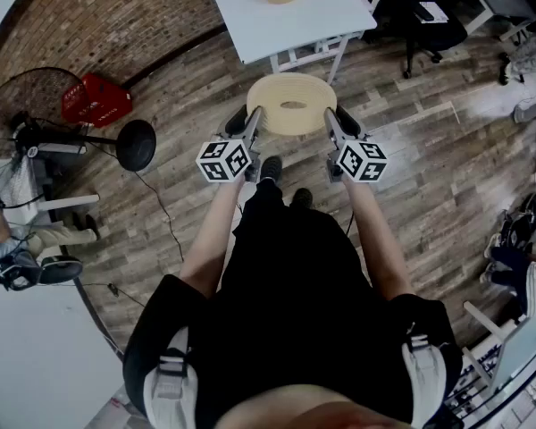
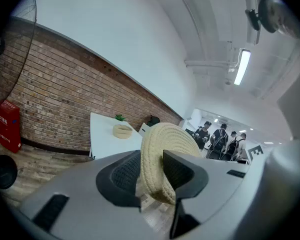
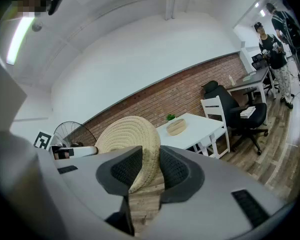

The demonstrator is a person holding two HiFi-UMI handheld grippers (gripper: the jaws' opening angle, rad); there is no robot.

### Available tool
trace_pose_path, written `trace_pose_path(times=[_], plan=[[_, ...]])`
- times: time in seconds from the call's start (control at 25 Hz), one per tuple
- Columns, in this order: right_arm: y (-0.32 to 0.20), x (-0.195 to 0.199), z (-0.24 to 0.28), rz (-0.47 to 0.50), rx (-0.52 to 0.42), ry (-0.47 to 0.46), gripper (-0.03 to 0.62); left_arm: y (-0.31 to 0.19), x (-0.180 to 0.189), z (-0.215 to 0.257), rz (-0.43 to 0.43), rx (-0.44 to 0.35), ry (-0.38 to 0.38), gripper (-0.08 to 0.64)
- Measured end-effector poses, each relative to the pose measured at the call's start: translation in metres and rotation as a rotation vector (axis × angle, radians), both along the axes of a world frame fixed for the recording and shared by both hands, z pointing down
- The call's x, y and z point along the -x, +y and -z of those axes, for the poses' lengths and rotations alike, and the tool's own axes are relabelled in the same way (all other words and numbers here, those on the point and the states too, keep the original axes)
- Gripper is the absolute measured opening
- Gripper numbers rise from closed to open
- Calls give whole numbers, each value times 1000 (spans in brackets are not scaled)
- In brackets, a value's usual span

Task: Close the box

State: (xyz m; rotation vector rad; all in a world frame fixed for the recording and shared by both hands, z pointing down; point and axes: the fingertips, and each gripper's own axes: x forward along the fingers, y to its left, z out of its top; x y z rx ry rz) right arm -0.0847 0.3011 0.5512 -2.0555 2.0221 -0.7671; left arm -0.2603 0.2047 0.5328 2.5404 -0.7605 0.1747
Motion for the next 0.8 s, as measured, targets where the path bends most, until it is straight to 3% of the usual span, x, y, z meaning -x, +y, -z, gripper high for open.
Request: trace_pose_path(times=[0.8], plan=[[23, 12, 11, 4, -32, 43, 106, 21, 10, 10, -8, -12, 4, 147]])
